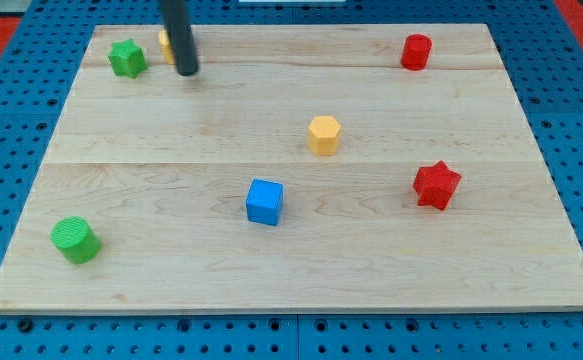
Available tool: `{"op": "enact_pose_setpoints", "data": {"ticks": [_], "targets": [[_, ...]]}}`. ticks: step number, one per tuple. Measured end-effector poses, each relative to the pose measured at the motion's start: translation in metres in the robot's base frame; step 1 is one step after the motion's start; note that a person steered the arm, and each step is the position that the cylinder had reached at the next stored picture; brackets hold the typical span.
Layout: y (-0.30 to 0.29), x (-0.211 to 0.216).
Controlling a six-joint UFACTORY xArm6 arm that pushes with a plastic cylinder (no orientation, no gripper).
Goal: Push the yellow hexagon to the center
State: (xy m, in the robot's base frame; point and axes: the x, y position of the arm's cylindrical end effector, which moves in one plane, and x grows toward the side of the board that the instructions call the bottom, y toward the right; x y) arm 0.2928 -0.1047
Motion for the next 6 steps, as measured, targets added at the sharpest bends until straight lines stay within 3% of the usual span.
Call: {"op": "enact_pose_setpoints", "data": {"ticks": [2, 3, 4, 6], "targets": [[0.105, 0.055], [0.188, 0.064], [0.199, 0.094], [0.154, 0.101]]}}
